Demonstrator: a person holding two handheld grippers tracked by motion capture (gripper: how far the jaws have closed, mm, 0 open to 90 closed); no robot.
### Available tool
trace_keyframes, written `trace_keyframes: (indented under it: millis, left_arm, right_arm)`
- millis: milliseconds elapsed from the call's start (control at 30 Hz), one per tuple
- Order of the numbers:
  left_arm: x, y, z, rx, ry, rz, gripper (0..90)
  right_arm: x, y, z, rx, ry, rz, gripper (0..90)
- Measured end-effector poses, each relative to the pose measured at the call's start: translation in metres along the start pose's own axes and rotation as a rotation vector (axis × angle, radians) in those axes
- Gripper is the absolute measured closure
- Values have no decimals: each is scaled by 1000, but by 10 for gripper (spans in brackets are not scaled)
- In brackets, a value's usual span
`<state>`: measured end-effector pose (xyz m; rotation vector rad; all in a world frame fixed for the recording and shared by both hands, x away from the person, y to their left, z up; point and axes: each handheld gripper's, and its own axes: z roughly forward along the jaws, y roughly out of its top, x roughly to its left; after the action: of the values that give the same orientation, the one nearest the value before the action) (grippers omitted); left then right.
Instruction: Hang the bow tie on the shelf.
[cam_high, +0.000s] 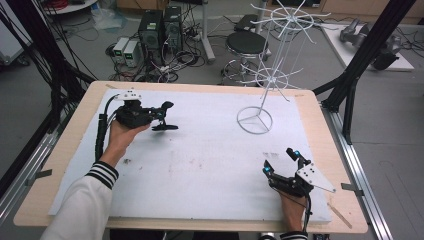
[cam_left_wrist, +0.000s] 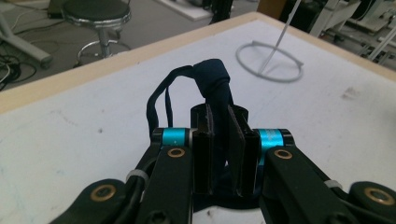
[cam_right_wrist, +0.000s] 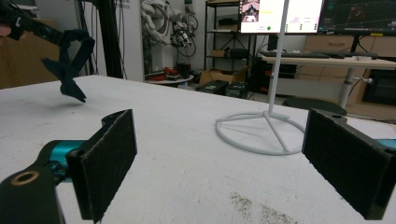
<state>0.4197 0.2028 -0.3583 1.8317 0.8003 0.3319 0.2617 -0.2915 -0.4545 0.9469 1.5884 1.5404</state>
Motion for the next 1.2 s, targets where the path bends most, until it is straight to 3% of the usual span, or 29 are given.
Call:
trace_keyframes:
  millis: [433, 1200]
  left_arm:
    - [-25, 26, 14, -71, -45, 38, 809]
    - [-49, 55, 46, -162, -98, 66, 808]
  right_arm:
    - [0, 0, 0, -2, 1, 1, 92]
    - [0, 0, -1, -2, 3, 13, 92]
